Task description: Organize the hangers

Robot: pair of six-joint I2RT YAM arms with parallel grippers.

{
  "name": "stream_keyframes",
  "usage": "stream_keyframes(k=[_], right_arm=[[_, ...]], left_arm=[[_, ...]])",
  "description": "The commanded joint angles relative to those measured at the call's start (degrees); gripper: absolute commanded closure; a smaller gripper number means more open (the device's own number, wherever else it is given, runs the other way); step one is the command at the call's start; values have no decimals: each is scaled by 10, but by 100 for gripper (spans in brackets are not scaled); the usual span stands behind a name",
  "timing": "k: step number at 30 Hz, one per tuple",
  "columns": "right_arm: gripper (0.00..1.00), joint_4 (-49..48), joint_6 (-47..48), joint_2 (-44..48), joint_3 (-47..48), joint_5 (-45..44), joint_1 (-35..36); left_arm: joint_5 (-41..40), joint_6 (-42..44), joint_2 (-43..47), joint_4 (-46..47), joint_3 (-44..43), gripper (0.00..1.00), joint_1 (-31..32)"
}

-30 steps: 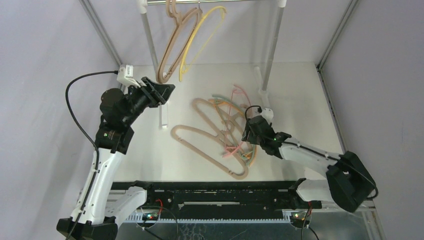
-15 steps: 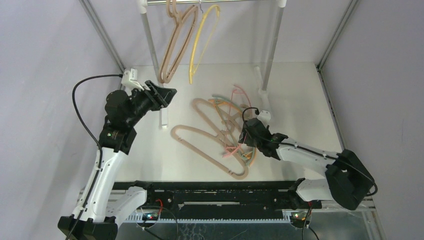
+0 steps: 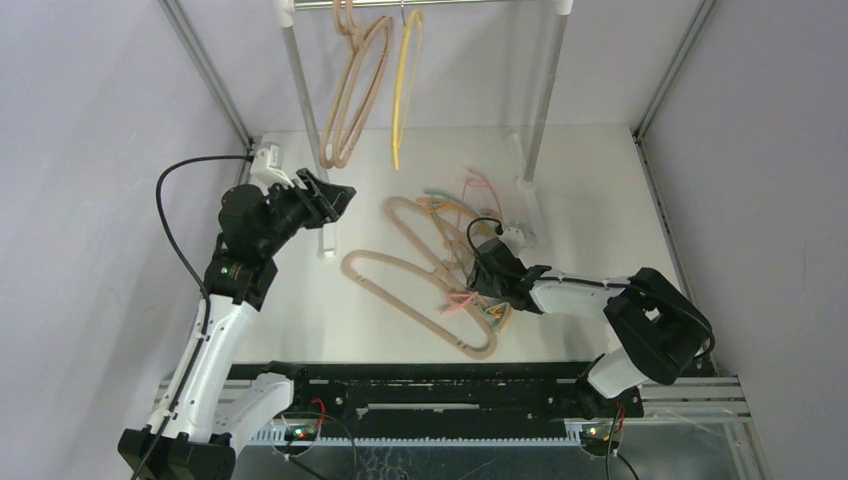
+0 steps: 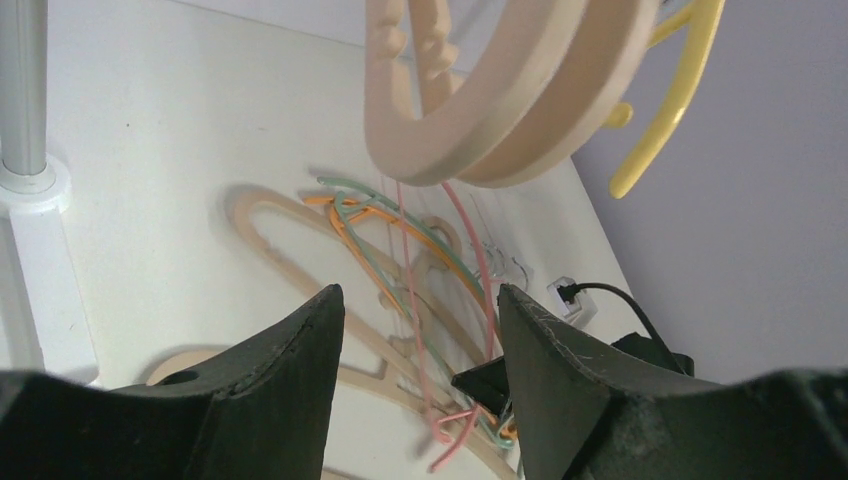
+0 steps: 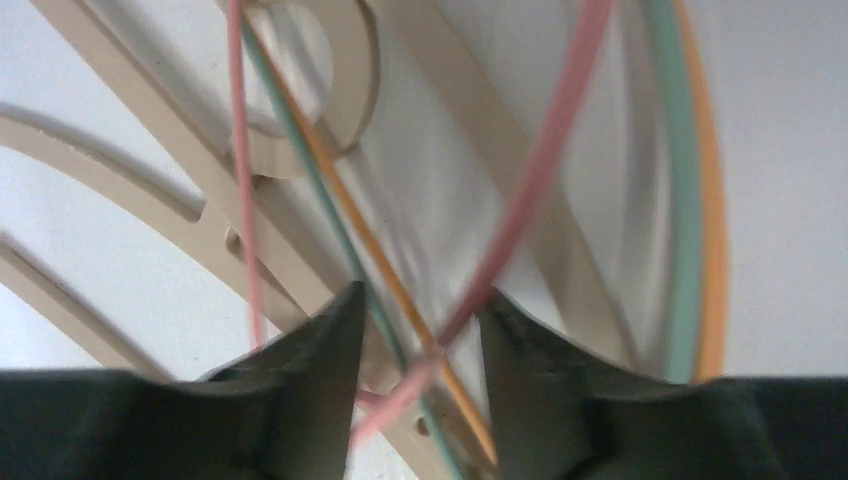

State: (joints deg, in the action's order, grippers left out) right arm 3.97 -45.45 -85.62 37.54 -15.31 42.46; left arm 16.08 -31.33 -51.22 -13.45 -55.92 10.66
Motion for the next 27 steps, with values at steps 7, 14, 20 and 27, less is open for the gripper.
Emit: stream_keyframes(k=[7, 14, 20, 27], right_arm=[[100, 49, 3, 48, 21, -127, 44], [100, 198, 52, 164, 66, -256, 83], [100, 308, 156, 189, 140, -413, 76], [100, 220, 357, 144, 221, -544, 48]], left_arm=[[4, 16, 8, 16, 6, 38, 2], [11, 14, 5, 16, 8, 38, 2], [14, 13, 14, 16, 13, 38, 2], [22, 10, 25, 16, 21, 38, 2]])
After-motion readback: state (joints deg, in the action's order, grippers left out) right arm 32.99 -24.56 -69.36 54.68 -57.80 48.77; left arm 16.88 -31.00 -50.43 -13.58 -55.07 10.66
